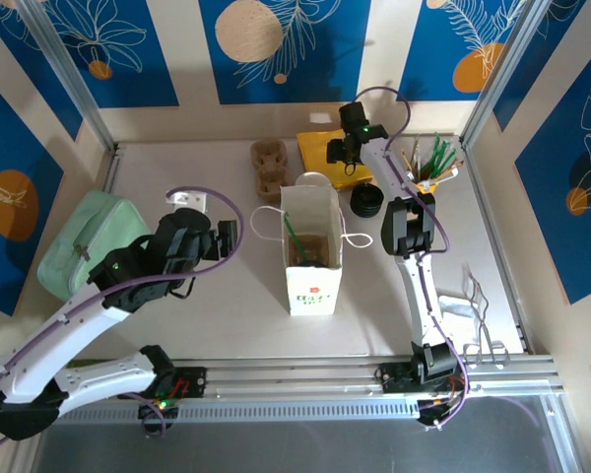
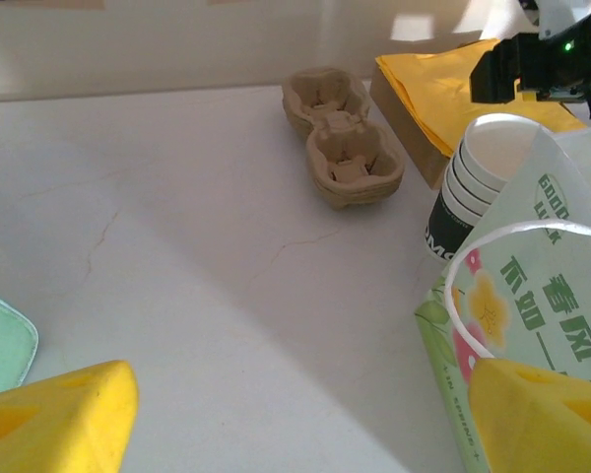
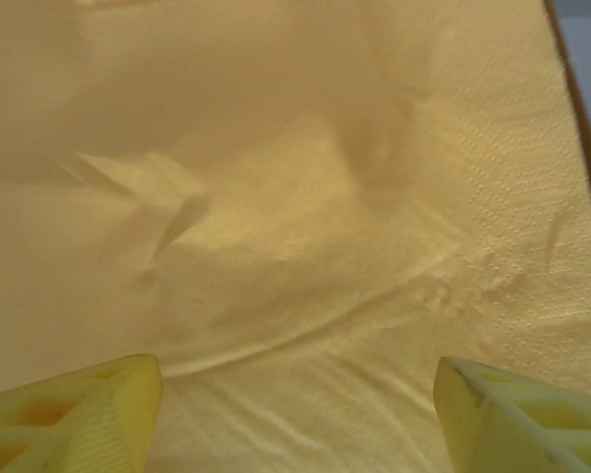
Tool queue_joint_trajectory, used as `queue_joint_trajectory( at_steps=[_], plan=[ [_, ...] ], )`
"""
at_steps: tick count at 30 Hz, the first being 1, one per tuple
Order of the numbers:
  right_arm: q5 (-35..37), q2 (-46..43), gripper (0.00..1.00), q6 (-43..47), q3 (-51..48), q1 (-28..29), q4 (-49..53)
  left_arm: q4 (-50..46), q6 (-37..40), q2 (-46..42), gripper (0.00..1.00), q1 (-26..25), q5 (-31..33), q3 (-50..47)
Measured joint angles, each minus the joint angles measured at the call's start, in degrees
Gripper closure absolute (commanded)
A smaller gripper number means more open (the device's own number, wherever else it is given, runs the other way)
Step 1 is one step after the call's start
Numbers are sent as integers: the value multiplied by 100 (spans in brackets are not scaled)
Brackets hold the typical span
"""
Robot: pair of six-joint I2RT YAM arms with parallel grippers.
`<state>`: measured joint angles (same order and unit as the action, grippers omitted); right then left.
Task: Pack the takeout coffee
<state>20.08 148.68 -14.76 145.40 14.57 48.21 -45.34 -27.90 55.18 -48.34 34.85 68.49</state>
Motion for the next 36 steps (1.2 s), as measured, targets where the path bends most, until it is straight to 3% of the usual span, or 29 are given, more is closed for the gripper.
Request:
queue_joint_trajectory(
  at_steps=[18,31,36],
  plan=[
    [-37,474,22,181,341,-28,-70,168,142,87,14,87,-4,-70],
    [4,494,49,306,376,-2,-66,251,140,87,14,101,-28,-96],
    [-129,494,53,262,417,-46,-33,254,140,87,14,105,-33,-96]
  ],
)
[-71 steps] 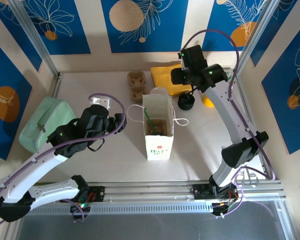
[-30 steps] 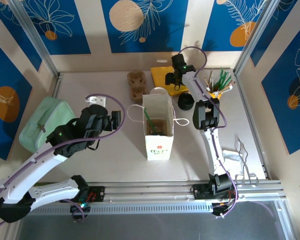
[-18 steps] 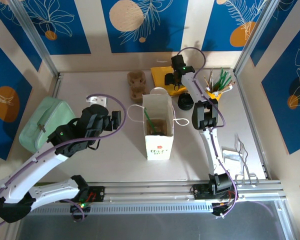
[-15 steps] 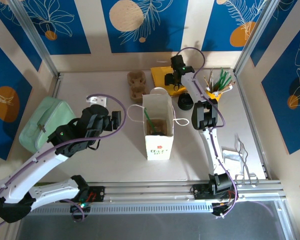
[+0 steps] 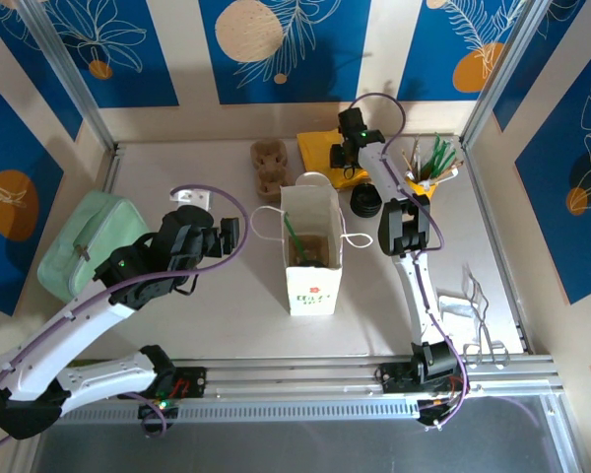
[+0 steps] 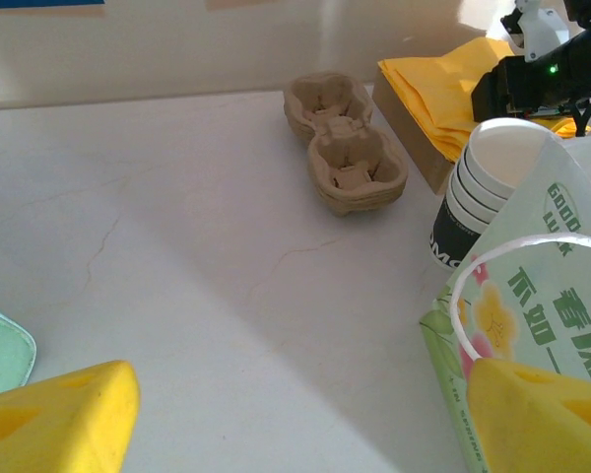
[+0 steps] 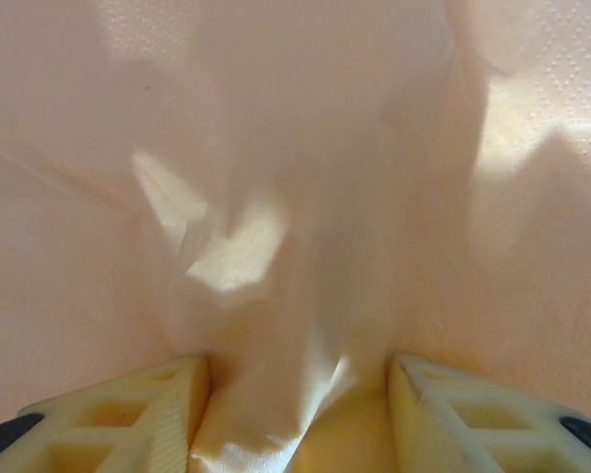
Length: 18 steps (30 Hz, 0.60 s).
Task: Pack the takeout coffee
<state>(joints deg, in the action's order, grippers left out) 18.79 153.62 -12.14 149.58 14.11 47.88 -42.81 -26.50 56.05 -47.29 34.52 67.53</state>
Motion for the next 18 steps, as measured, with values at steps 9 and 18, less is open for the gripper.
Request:
queue_joint_trajectory(
  at_steps=[9,18],
  plan=[
    [-149,2,62,-70,44,-39,61,0,-17,2,14,4,-87,0],
    [-321,2,78,-179,175,-52,142,-4,-59,2,14,4,-144,0]
  ],
)
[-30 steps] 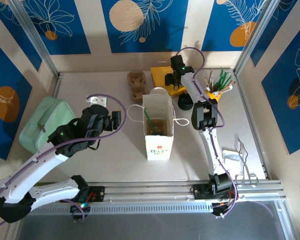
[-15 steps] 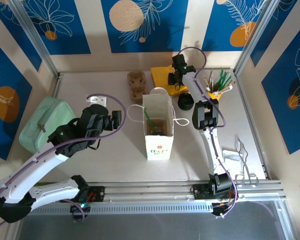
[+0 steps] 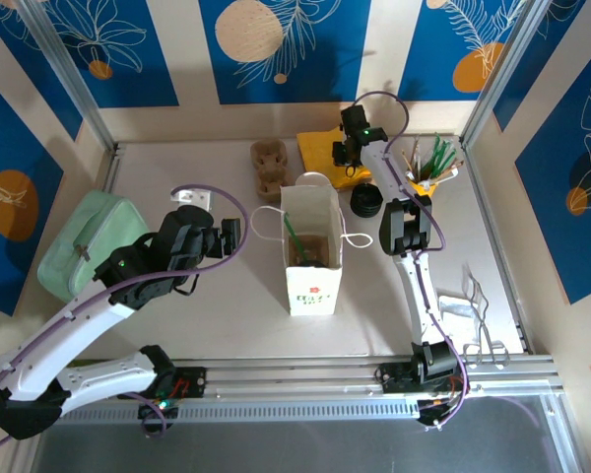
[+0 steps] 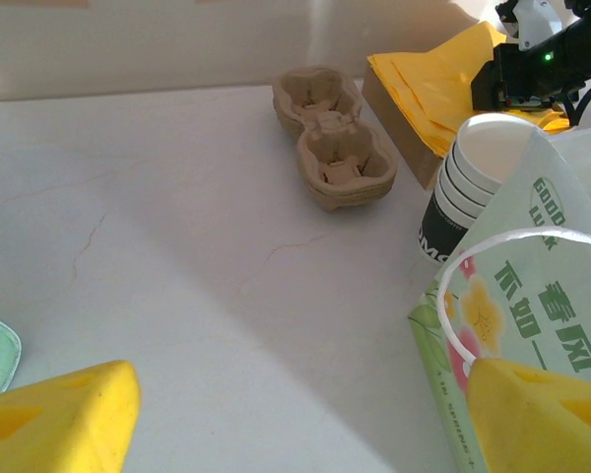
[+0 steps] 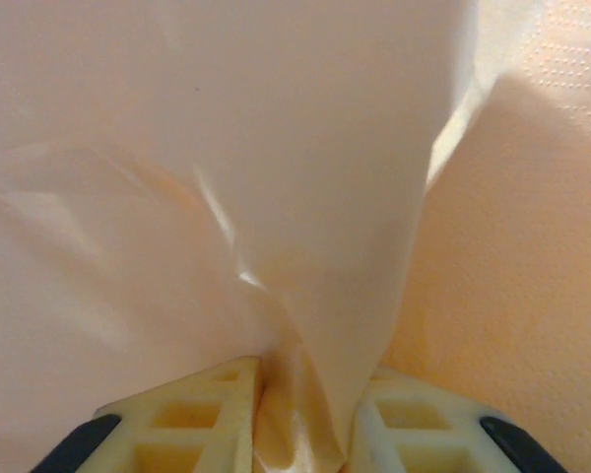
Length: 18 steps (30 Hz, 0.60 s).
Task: Pack the takeout coffee
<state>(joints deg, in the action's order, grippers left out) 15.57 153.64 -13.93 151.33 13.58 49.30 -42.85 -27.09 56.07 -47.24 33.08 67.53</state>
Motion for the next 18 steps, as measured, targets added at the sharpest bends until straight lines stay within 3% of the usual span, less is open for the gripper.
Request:
queue_joint_trajectory(
  at_steps=[9,18],
  plan=[
    [-219,-7,89,-111,72,-22,48,0,-2,0,14,0,-2,0],
    [-319,-308,90,-116,72,-50,160,-2,-2,-2,14,0,-7,0]
  ],
)
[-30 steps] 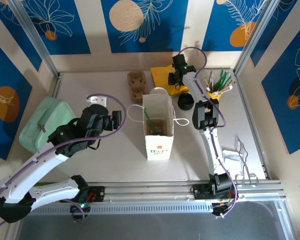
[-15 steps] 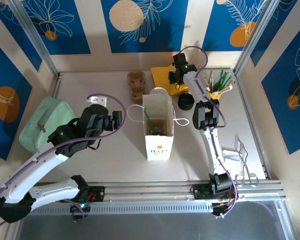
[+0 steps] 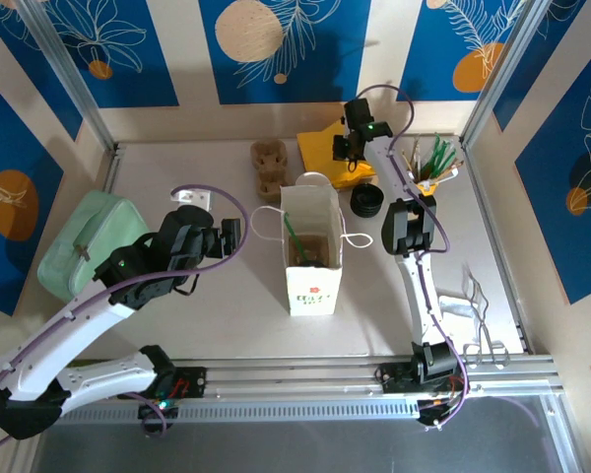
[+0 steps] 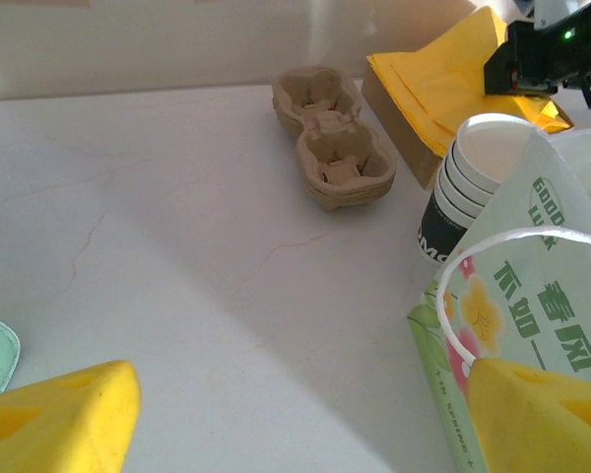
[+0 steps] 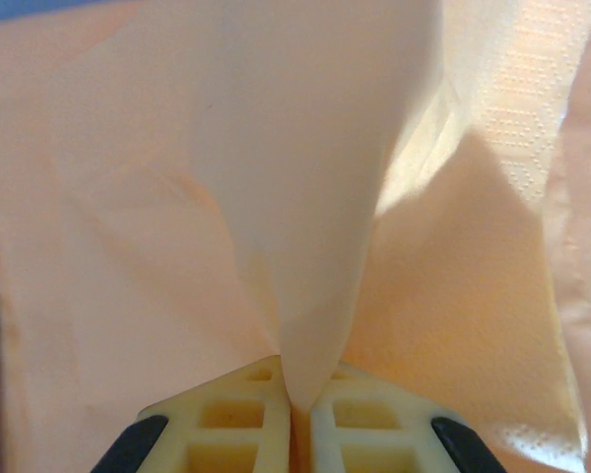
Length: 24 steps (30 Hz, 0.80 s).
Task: Pack the takeout coffee
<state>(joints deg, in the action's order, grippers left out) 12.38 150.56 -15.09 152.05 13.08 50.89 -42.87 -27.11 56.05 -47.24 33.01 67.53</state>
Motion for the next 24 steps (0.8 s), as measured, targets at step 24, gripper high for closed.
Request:
queue_joint_trajectory(
  at_steps=[24],
  plan=[
    [-83,-407,78,-103,46,-35,101,-2,-2,-120,14,0,-103,0]
  ],
)
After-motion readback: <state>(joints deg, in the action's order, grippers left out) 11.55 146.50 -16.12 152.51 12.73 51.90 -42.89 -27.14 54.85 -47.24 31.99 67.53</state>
